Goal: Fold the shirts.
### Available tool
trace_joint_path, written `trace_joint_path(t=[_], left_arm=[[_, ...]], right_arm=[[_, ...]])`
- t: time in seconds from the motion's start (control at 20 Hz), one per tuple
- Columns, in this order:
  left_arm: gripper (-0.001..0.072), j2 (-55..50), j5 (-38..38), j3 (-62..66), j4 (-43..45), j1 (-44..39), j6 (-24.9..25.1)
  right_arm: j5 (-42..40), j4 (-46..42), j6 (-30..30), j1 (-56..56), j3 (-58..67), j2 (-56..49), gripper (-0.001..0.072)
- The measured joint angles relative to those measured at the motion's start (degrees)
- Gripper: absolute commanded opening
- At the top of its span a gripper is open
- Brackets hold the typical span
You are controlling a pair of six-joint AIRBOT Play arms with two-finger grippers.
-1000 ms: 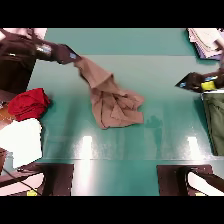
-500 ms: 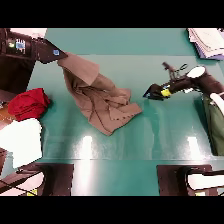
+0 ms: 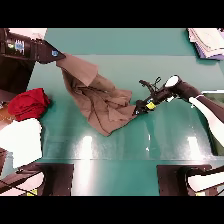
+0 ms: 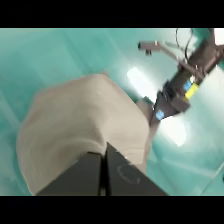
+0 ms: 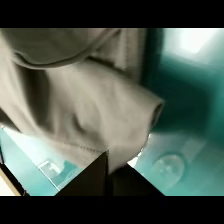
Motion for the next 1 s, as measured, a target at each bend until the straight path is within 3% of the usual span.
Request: trace_joint_path(t=[0.2,0.65,1.0], left_arm=[[0.0023,0.61,3.89,7.82,0.20,2.43,-3.48],[0.0022,13.05,11.04,20.92,2.51,6.86,-8.22],[0.0023,22.67,13.84,21.75,1.46,7.10,-10.54]], right_arm=[[-0.28,-0.09,-0.15,-2.95,4.42,8.90,0.0022],[-3.32,-2.14,3.56,-21.42,30.12,35.26,0.0021],[-3.37,-2.19,4.94,-38.45,45.35,42.95,0.0020]])
